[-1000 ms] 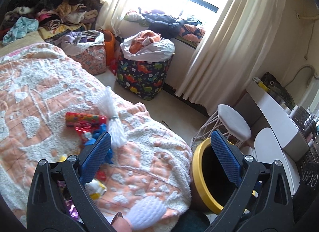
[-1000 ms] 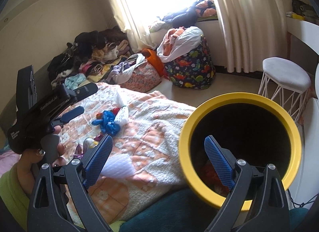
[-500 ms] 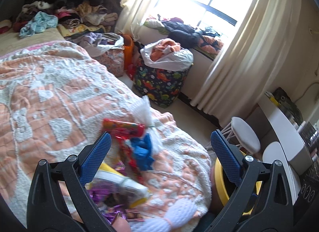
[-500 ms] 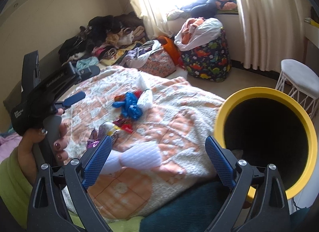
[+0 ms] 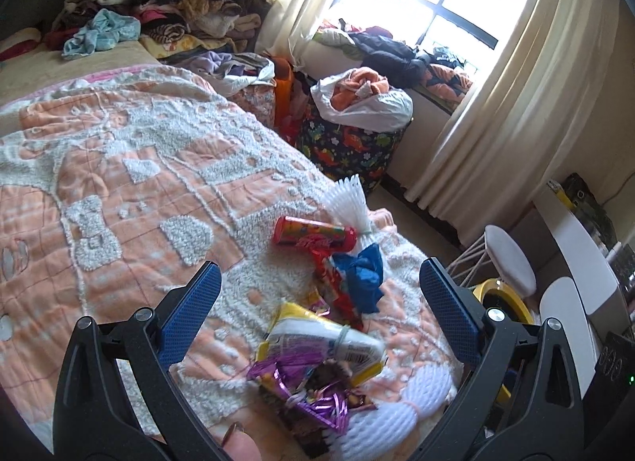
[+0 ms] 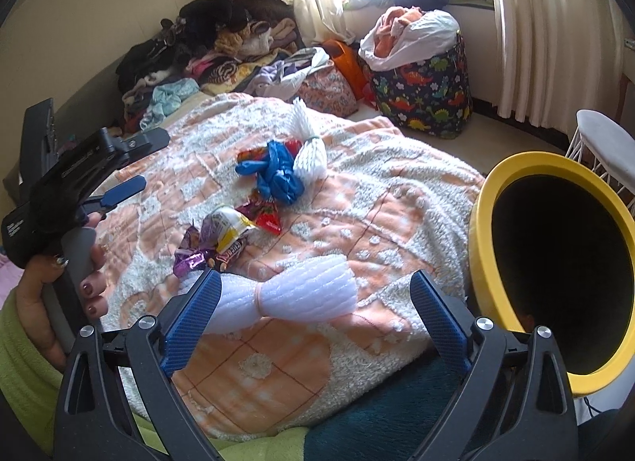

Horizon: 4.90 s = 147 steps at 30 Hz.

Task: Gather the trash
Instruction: 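Grasp the yellow snack bag with the left gripper while the right grasps the white foam net, then carry the snack bag and foam net over the trash bin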

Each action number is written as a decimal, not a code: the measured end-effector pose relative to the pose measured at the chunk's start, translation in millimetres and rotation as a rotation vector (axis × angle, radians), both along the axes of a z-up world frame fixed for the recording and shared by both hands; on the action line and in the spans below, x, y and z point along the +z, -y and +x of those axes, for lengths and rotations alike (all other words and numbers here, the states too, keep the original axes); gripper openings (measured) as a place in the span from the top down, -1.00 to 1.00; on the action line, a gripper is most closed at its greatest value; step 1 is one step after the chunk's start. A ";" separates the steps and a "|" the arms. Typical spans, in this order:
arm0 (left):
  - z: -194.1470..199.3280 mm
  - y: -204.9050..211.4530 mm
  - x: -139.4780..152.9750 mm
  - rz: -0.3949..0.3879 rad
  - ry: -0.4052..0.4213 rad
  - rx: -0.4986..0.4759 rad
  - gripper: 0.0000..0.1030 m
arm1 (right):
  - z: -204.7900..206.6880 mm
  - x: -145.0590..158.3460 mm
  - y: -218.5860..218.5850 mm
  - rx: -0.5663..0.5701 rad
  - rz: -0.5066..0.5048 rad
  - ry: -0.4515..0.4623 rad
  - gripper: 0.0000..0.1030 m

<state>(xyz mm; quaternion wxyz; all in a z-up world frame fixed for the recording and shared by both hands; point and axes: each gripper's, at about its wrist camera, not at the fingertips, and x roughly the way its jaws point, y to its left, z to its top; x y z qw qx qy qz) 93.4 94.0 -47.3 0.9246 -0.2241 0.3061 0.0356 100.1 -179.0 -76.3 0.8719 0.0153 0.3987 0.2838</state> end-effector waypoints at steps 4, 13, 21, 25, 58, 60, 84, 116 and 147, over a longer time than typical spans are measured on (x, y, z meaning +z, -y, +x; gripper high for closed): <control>2.3 -0.4 -10.0 -0.009 -0.042 -0.041 -0.78 | 4.7 -8.5 -6.3 -0.009 -0.021 -0.032 -0.81; 16.8 22.0 -35.9 0.013 -0.124 -0.156 -0.78 | 24.7 -38.5 -14.7 -0.033 -0.014 -0.192 -0.81; 30.7 32.4 -56.2 0.047 -0.201 -0.220 -0.78 | 35.9 -61.2 -22.4 0.004 0.048 -0.300 -0.63; 37.0 35.5 -63.8 0.067 -0.231 -0.239 -0.78 | 37.2 -61.8 -21.7 0.014 0.061 -0.300 -0.51; 43.7 38.1 -36.0 0.037 -0.180 -0.243 -0.55 | 31.8 -19.9 14.3 0.024 0.181 -0.186 0.54; 43.4 36.9 -27.7 0.027 -0.156 -0.238 -0.55 | 29.4 -10.3 16.4 0.028 0.187 -0.154 0.56; 48.1 62.5 24.9 0.020 -0.032 -0.254 -0.55 | 35.8 36.7 76.5 -0.110 0.247 -0.003 0.56; 62.1 148.1 37.8 0.063 -0.012 -0.405 -0.55 | 32.1 46.0 163.3 -0.308 0.313 0.062 0.56; 67.8 228.0 23.2 0.091 -0.037 -0.565 -0.55 | 47.0 20.1 245.9 -0.545 0.289 0.068 0.56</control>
